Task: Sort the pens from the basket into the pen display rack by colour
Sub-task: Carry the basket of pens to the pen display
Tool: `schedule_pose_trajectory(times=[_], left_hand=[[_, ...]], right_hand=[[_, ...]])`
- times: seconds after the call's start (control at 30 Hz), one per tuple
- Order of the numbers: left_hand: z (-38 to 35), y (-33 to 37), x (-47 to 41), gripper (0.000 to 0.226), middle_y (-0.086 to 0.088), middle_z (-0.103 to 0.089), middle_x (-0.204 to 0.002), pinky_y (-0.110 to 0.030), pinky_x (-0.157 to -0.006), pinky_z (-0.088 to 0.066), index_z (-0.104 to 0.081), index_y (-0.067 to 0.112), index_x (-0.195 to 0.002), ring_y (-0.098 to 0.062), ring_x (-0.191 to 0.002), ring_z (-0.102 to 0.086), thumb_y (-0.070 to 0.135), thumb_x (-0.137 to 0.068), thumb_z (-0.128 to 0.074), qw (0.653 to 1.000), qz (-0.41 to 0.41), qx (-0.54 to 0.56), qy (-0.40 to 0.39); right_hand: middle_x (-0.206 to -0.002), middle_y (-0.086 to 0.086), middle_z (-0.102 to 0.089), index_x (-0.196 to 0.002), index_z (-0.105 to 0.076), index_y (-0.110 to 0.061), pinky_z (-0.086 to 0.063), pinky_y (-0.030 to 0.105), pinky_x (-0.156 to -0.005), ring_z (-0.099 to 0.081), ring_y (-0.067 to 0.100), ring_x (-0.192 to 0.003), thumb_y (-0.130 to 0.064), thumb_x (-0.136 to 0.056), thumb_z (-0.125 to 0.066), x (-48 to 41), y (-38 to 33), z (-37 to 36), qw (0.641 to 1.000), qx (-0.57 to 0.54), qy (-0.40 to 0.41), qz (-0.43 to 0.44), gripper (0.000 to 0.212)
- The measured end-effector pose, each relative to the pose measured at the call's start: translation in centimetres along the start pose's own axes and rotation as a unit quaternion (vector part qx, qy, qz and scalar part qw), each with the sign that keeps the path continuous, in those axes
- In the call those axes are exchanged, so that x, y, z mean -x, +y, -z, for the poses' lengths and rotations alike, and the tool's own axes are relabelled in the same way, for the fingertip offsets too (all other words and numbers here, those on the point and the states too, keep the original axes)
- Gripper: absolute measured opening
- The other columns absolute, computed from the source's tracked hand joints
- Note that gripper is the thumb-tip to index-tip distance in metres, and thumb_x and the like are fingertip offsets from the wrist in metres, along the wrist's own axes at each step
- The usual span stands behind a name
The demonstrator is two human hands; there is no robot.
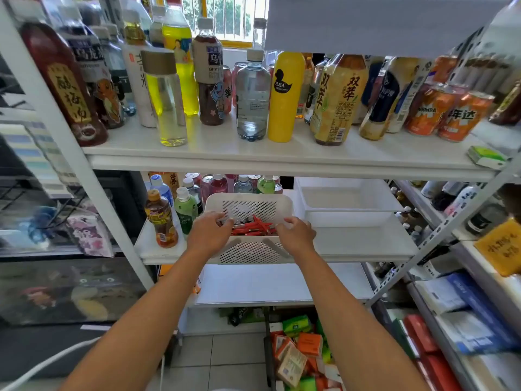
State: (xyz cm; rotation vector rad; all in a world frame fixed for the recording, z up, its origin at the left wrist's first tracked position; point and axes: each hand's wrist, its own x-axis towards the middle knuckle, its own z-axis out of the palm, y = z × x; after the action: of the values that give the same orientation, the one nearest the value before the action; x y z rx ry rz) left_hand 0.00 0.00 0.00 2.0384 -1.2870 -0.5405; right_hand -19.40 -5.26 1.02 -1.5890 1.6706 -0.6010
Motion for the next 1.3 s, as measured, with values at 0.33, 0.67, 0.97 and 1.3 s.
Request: schedule_pose_trajectory(times=[0.33, 0.67, 0.97, 1.3], left_hand=[[-0.5, -0.9, -2.0, 0.049, -0.017, -0.054, -0.142, -0.04, -0.102, -0.041, -0.05, 0.009, -0.145, -0.033, -0.129, -0.05, 0.034, -0.103, -0.052, 0.996, 0.089, 0.02, -0.022], [-1.2, -3.3, -5.3, 0.045, -0.009, -0.062, -0.123, -0.036, -0.086, -0.046, -0.045, 0.017, -0.142, -0.027, -0.107, -0.058, 0.021, -0.099, -0.056, 0.988, 0.131, 0.08, -0.009], [-2.4, -5.1, -5.9, 0.034, -0.008, -0.062, -0.114, -0.047, -0.088, -0.057, -0.052, 0.018, -0.127, -0.029, -0.104, -0.063, 0.025, -0.095, -0.062, 0.98, 0.172, 0.096, 0.014], [-2.7, -5.2, -1.6, 0.03, -0.009, -0.06, -0.107, -0.043, -0.079, -0.052, -0.047, 0.015, -0.111, -0.028, -0.096, -0.061, 0.036, -0.095, -0.062, 0.97, 0.218, 0.06, 0.092]], right_hand=[[-0.151, 0.009, -0.037, -0.132, -0.065, -0.03, -0.04, 0.046, -0.116, -0.045, 0.028, -0.136, -0.027, -0.095, -0.058, -3.7, 2.1, -2.0, 0.991, -0.111, -0.05, -0.061, 0.038], [-0.127, -0.006, -0.051, -0.153, -0.03, -0.03, -0.049, 0.031, -0.081, -0.055, 0.019, -0.107, -0.016, -0.09, -0.074, -7.0, 4.1, -2.4, 0.988, -0.133, -0.02, -0.08, 0.078], [-0.114, 0.007, -0.067, -0.128, -0.061, -0.016, -0.059, 0.038, -0.083, -0.064, 0.024, -0.101, -0.009, -0.092, -0.065, -7.3, 4.2, -2.4, 0.98, -0.171, 0.023, -0.101, 0.037], [-0.088, -0.001, -0.06, -0.101, -0.058, -0.013, -0.044, 0.029, -0.064, -0.058, 0.02, -0.082, -0.005, -0.087, -0.06, -5.2, 5.6, -1.9, 0.982, -0.145, 0.052, -0.108, 0.017]])
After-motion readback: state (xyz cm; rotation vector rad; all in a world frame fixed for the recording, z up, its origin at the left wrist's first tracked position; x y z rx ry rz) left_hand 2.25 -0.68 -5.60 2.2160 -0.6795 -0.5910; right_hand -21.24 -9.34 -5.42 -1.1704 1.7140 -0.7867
